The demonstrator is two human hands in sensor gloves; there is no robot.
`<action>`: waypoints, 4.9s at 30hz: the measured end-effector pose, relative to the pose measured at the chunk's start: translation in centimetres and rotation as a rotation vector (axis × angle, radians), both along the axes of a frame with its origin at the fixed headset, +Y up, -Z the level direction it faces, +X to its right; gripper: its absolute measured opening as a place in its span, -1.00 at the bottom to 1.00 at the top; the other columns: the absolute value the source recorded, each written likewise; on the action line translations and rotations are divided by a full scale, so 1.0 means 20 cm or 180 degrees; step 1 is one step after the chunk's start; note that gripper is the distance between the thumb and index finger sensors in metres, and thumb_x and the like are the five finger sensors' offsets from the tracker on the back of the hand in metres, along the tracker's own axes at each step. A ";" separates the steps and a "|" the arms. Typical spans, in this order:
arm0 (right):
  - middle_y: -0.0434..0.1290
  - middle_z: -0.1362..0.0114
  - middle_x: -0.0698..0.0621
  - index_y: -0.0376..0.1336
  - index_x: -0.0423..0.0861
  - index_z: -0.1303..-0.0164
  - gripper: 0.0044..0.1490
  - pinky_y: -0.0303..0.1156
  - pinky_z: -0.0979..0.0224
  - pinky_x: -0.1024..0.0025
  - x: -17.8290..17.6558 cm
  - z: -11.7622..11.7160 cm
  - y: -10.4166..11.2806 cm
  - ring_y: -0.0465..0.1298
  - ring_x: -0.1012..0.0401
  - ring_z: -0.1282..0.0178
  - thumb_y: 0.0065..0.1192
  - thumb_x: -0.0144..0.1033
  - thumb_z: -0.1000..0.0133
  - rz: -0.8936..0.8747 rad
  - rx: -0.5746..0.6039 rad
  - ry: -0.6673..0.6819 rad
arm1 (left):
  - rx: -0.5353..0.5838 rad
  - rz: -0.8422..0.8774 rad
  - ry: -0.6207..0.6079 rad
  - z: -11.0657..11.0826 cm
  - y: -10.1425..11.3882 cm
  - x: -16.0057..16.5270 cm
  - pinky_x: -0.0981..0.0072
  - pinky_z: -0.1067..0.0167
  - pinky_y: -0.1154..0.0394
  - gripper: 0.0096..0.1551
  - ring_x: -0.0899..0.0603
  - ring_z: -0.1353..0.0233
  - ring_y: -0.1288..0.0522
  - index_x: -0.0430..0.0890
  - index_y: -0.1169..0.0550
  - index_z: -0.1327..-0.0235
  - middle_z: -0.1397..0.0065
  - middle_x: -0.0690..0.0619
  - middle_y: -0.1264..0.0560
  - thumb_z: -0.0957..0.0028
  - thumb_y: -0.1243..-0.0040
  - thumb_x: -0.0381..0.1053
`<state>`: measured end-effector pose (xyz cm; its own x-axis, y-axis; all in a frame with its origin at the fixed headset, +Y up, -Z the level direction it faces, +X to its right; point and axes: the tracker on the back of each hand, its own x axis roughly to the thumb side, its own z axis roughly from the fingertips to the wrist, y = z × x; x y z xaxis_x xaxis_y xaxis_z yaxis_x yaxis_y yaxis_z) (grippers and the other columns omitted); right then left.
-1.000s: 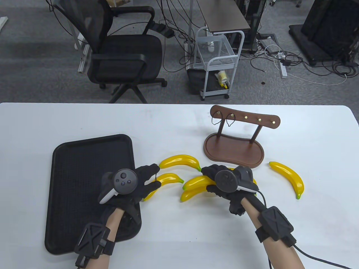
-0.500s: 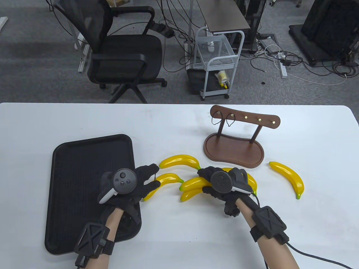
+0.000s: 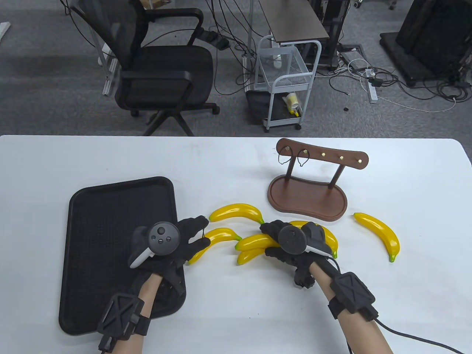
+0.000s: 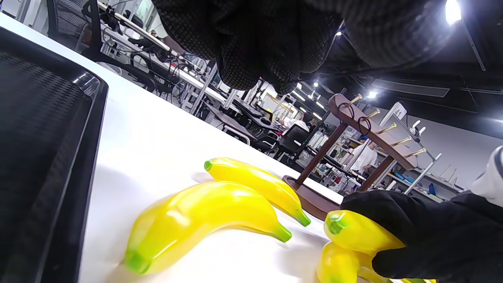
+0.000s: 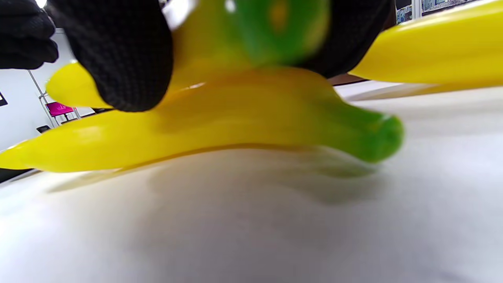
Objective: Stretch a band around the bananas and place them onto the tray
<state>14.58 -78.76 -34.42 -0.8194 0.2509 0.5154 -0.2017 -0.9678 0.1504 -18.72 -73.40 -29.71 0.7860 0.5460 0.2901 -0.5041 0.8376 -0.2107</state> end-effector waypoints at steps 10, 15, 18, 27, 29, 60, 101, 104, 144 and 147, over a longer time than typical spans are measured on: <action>0.25 -0.55 0.00 -0.02 0.00 -0.58 -0.04 0.45 -0.34 -0.03 -0.01 0.01 -0.03 0.41 -0.02 -0.44 0.40 -0.04 -0.06 0.0138 0.0062 -0.0059 | -0.0005 0.0002 0.0002 0.00 0.00 0.00 0.01 -0.67 -0.17 -0.24 -0.10 -0.71 -0.33 0.11 -0.27 -0.56 -0.68 0.14 -0.36 -0.08 0.00 0.33; 0.26 -0.57 -0.01 0.00 -0.02 -0.57 -0.07 0.46 -0.33 -0.02 -0.03 0.01 -0.04 0.42 -0.03 -0.44 0.40 -0.07 -0.08 0.0263 0.0069 -0.0083 | -0.0005 0.0011 0.0001 0.00 0.00 0.00 0.01 -0.67 -0.17 -0.24 -0.10 -0.71 -0.33 0.11 -0.27 -0.56 -0.68 0.14 -0.35 -0.08 0.00 0.33; 0.28 -0.57 -0.03 0.02 -0.04 -0.57 -0.07 0.48 -0.32 0.00 -0.04 0.01 -0.04 0.44 -0.03 -0.43 0.40 -0.07 -0.08 0.0328 0.0085 -0.0105 | -0.0016 0.0000 -0.0009 0.00 -0.01 0.00 0.01 -0.67 -0.17 -0.24 -0.10 -0.71 -0.33 0.11 -0.27 -0.56 -0.68 0.14 -0.35 -0.08 0.01 0.33; 0.34 -0.55 -0.07 0.09 -0.07 -0.54 -0.12 0.53 -0.27 0.04 -0.06 0.01 -0.04 0.50 -0.03 -0.38 0.45 -0.13 -0.08 0.0426 0.0124 -0.0113 | -0.0008 -0.0011 -0.0029 0.00 -0.01 0.01 0.01 -0.67 -0.17 -0.24 -0.10 -0.71 -0.33 0.11 -0.27 -0.56 -0.68 0.14 -0.35 -0.08 0.01 0.33; 0.36 -0.54 -0.07 0.11 -0.08 -0.52 -0.13 0.54 -0.26 0.05 -0.07 0.02 -0.04 0.53 -0.03 -0.37 0.49 -0.16 -0.06 0.0443 0.0187 -0.0103 | -0.0014 -0.0021 -0.0033 0.00 -0.01 0.01 0.01 -0.67 -0.17 -0.24 -0.10 -0.71 -0.33 0.11 -0.28 -0.56 -0.68 0.14 -0.35 -0.08 0.01 0.33; 0.41 -0.51 -0.09 0.19 -0.09 -0.47 -0.10 0.55 -0.25 0.06 -0.05 0.03 0.19 0.54 -0.06 -0.33 0.59 -0.19 0.03 0.0080 0.0374 -0.0317 | -0.0062 0.0084 -0.0143 0.01 -0.02 0.05 -0.01 -0.67 -0.19 -0.24 -0.12 -0.68 -0.36 0.09 -0.28 -0.57 -0.67 0.12 -0.37 -0.10 0.02 0.34; 0.40 -0.51 -0.13 0.19 -0.11 -0.48 -0.11 0.54 -0.26 0.02 -0.26 0.14 0.34 0.54 -0.10 -0.32 0.60 -0.21 0.02 -0.0219 0.0614 -0.0230 | -0.0630 0.0622 -0.0343 -0.01 -0.08 0.14 -0.20 -0.54 -0.32 -0.05 -0.24 -0.50 -0.54 -0.18 -0.32 -0.60 -0.52 -0.06 -0.53 -0.12 0.08 0.43; 0.40 -0.51 -0.13 0.19 -0.11 -0.48 -0.10 0.54 -0.26 0.02 -0.28 0.16 0.35 0.54 -0.10 -0.32 0.60 -0.21 0.02 -0.0151 0.0694 -0.0190 | -0.0756 0.0743 -0.0381 -0.02 -0.10 0.13 -0.22 -0.53 -0.31 -0.02 -0.27 -0.50 -0.54 -0.22 -0.31 -0.61 -0.52 -0.09 -0.53 -0.13 0.07 0.43; 0.31 -0.55 -0.15 0.11 -0.12 -0.55 -0.09 0.52 -0.34 0.00 -0.42 0.28 0.37 0.47 -0.11 -0.39 0.51 -0.26 -0.03 -0.0024 0.1126 0.0231 | -0.0898 0.1035 -0.0432 -0.01 -0.10 0.13 -0.30 -0.53 -0.28 -0.03 -0.36 -0.55 -0.47 -0.23 -0.27 -0.66 -0.61 -0.22 -0.45 -0.23 -0.07 0.41; 0.29 -0.57 -0.13 0.08 -0.11 -0.57 -0.09 0.50 -0.35 0.01 -0.41 0.27 0.35 0.46 -0.10 -0.41 0.47 -0.21 -0.06 -0.0104 0.1010 0.0269 | -0.0868 0.0981 -0.0402 -0.01 -0.10 0.13 -0.29 -0.53 -0.27 -0.04 -0.35 -0.56 -0.46 -0.21 -0.25 -0.67 -0.63 -0.22 -0.43 -0.24 -0.08 0.41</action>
<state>6.43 -71.75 -29.09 -0.7646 0.0924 0.6378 -0.2331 -0.9623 -0.1401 -16.11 -75.32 -29.87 0.5416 0.8198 0.1861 -0.6781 0.5569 -0.4797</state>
